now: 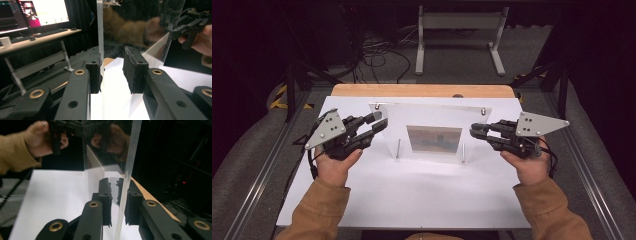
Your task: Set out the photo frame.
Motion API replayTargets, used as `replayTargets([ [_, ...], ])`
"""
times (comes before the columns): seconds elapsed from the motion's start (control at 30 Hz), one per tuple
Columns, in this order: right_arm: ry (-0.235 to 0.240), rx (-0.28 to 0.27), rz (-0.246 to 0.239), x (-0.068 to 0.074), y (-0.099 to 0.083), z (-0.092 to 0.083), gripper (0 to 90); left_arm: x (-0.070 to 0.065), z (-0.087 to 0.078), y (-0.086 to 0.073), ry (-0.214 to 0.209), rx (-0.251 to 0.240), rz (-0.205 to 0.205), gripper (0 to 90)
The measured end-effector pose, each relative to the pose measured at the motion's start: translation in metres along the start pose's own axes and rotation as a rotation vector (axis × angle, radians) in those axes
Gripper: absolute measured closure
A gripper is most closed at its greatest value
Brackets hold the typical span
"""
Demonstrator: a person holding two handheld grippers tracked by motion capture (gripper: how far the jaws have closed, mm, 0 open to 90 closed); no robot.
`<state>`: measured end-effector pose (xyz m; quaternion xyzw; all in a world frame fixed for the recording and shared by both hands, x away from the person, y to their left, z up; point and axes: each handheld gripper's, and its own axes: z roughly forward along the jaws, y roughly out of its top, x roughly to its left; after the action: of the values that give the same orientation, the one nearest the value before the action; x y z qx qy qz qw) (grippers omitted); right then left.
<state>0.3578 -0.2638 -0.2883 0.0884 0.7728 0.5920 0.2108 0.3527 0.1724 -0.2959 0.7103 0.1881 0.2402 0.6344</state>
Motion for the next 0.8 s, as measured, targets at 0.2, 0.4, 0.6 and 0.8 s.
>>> replayTargets([
  [0.2, 0.031, 0.003, 0.098, -0.013, 0.0, 0.0, 76.9, 0.0, 0.003, 0.006, -0.005, 0.041, -0.007, 70.0],
  [0.4, 0.022, 0.01, 0.126, -0.021, -0.004, 0.003, 76.4, 0.006, 0.011, 0.007, -0.002, 0.046, -0.022, 69.9],
  [0.6, 0.015, -0.001, 0.159, -0.028, -0.011, 0.003, 75.7, 0.012, 0.021, 0.008, -0.008, 0.046, -0.027, 69.7],
  [0.8, -0.019, -0.003, 0.133, -0.033, -0.011, 0.006, 73.9, 0.017, 0.025, 0.007, -0.01, 0.046, -0.054, 70.0],
])
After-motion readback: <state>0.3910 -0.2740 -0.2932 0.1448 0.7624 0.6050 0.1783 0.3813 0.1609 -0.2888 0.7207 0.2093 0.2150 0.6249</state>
